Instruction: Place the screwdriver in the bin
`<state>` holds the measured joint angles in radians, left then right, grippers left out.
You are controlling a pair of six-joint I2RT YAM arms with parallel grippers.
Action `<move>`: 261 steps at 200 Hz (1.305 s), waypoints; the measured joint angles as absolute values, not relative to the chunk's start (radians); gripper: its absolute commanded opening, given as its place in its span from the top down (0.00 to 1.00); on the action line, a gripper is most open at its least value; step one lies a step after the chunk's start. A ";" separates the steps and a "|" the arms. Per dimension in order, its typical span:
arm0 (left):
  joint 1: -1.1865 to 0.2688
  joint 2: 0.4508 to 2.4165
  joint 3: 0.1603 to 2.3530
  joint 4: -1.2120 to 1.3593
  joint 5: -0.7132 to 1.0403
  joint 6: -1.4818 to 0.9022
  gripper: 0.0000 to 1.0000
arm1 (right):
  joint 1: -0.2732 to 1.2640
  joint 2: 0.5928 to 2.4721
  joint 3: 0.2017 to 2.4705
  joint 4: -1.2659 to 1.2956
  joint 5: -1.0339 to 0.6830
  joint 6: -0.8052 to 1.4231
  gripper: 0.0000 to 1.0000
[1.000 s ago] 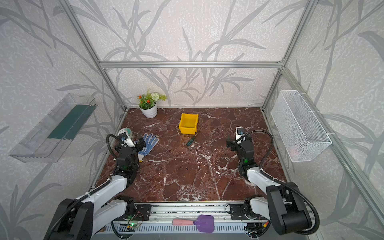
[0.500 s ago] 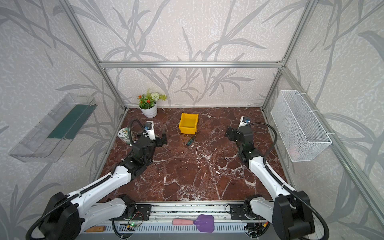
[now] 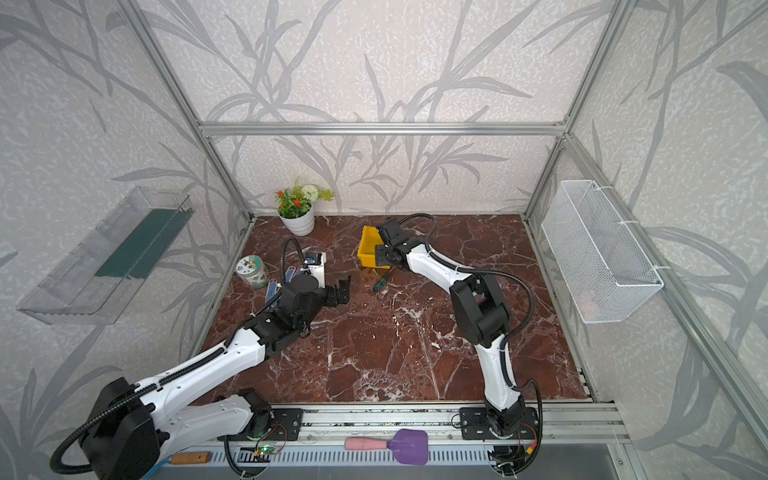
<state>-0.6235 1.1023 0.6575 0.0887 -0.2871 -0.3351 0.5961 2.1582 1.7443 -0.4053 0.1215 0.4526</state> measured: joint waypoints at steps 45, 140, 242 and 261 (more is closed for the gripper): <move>-0.593 1.102 0.635 0.082 -0.213 -0.422 0.01 | 0.596 2.294 1.885 -0.505 0.116 0.484 0.41; -0.589 1.166 0.654 0.107 -0.209 -0.422 0.01 | 0.588 2.181 1.854 -0.483 0.154 0.467 0.33; -0.589 1.285 0.759 0.135 -0.199 -0.367 0.01 | 0.519 2.552 2.402 -0.620 0.165 0.477 0.51; -0.588 1.287 0.759 0.134 -0.198 -0.350 0.01 | 0.515 2.621 2.493 -0.668 0.175 0.475 0.58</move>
<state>-0.5880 1.2869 0.7586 0.1345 -0.1978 -0.3504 0.5148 2.6209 2.4928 -0.6678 0.1745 0.4747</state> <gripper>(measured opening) 0.993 0.461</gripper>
